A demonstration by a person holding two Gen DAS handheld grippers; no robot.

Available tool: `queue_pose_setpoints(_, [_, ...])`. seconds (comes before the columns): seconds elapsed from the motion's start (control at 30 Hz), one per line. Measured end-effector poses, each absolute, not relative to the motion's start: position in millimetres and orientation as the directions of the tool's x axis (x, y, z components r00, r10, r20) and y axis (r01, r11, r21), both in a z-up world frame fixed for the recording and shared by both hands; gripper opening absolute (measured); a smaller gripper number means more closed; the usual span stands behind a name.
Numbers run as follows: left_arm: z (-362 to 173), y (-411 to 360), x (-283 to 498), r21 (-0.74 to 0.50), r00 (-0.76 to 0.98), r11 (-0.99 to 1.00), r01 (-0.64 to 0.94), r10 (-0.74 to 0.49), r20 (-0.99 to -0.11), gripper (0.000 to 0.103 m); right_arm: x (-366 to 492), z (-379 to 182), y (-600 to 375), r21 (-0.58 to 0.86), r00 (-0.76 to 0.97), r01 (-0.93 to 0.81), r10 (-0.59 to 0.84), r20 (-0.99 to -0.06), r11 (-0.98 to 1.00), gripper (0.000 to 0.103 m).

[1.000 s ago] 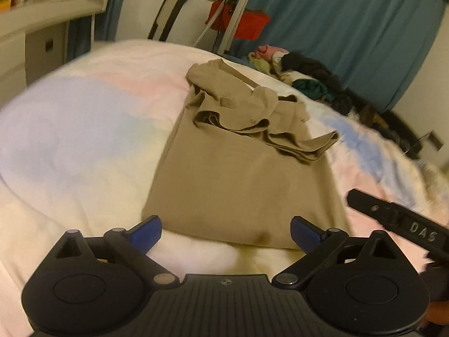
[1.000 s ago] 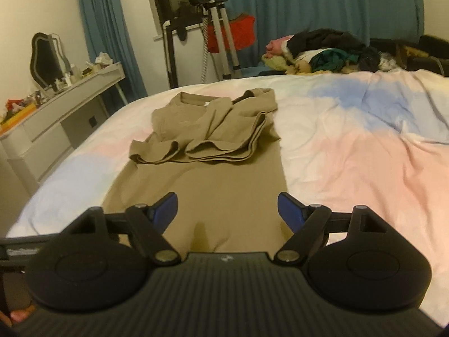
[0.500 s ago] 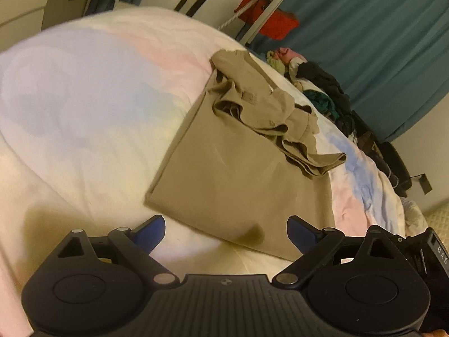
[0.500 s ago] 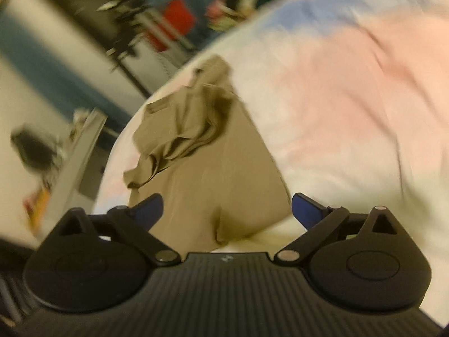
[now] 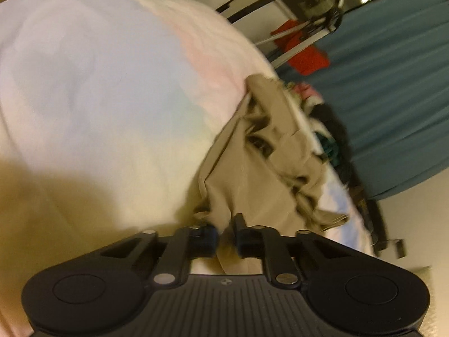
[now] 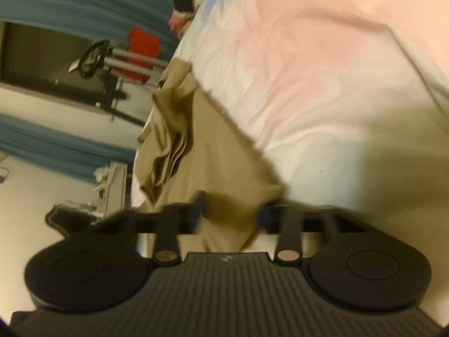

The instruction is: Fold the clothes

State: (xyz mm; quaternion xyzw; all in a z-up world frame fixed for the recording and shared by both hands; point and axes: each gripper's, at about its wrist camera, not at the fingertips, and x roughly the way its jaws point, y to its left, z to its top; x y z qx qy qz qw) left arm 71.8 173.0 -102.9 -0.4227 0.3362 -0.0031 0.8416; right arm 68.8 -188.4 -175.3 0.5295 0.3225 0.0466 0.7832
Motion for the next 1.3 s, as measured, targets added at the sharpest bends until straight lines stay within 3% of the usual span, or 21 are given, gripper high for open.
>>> queue_pose_setpoints(0.13, [-84,176,58,-0.765,0.84,0.617,-0.185,-0.306,-0.449,0.005,60,-159,-189,0.858,0.821,0.221,0.387,-0.42,0.463,0.011])
queue_pose_setpoints(0.3, [-39,177,18,-0.781,0.902,0.623,-0.049,-0.309,-0.302,0.003,35,-100,-186,0.835,0.855,0.141,0.36,-0.373,0.531,0.01])
queue_pose_setpoints(0.5, [5,166,-44,-0.774,0.913,0.633,0.0,-0.316,-0.259,0.003,-19,-37,-194,0.82,0.862,0.11,0.357,-0.36,0.561,0.01])
queue_pose_setpoints(0.67, [16,163,-71,-0.801,0.906,0.598,-0.028,-0.323,-0.273,0.003,-52,-18,-203,0.831,0.868,0.12,0.349,-0.353,0.543,0.01])
queue_pose_setpoints(0.77, [22,168,-54,-0.793,0.904,0.604,-0.079,-0.292,-0.312,0.003,-27,-18,-204,0.822,0.86,0.147,0.34,-0.381,0.549,0.01])
queue_pose_setpoints(1.1, [7,151,126,-0.631,0.872,0.734,-0.251,-0.112,-0.477,0.003,133,-49,-184,0.733,0.831,0.255,0.244,-0.5,0.63,0.009])
queue_pose_setpoints(1.3, [-40,158,189,-0.597,0.838,0.754,-0.274,-0.118,-0.533,0.004,197,-95,-174,0.651,0.776,0.273,0.237,-0.584,0.708,0.01])
